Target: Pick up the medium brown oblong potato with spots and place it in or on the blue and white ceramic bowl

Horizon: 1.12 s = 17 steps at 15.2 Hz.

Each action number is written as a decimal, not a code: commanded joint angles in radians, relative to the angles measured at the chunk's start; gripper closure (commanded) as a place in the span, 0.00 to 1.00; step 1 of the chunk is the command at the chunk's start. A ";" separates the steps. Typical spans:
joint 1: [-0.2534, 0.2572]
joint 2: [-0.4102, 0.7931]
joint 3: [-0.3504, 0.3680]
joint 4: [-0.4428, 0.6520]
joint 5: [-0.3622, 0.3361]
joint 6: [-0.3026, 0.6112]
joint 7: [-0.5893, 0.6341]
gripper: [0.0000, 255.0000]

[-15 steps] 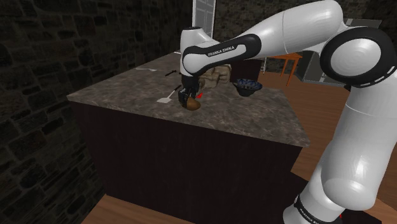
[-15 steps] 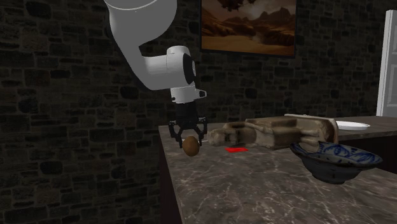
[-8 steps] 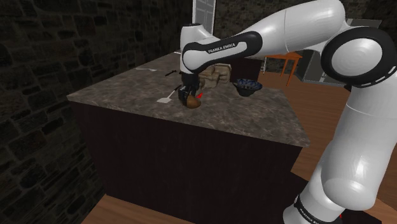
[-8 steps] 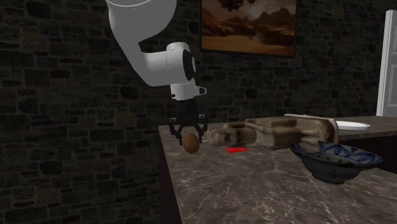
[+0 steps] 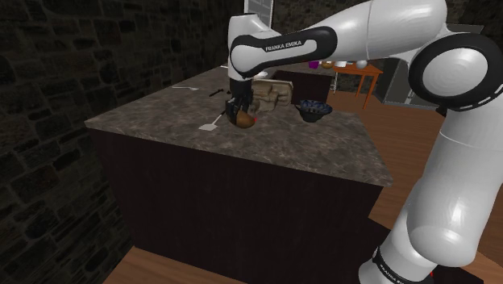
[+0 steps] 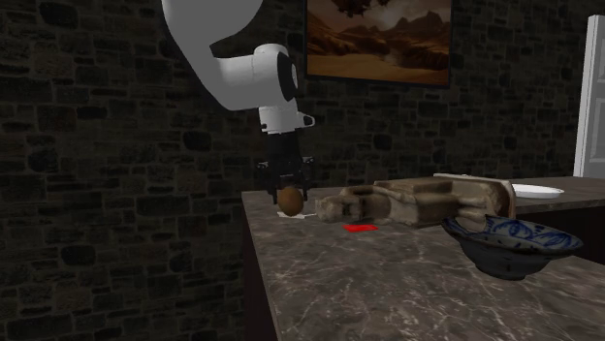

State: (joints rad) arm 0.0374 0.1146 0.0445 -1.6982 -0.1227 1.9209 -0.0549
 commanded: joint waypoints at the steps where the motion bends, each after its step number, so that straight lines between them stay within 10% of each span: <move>1: 0.000 -0.004 0.000 0.022 0.001 -0.026 -0.004 1.00; 17: 0.004 0.028 0.002 0.280 0.005 -0.252 -0.025 1.00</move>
State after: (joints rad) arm 0.0402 0.1366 0.0460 -1.4416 -0.1177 1.6872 -0.0793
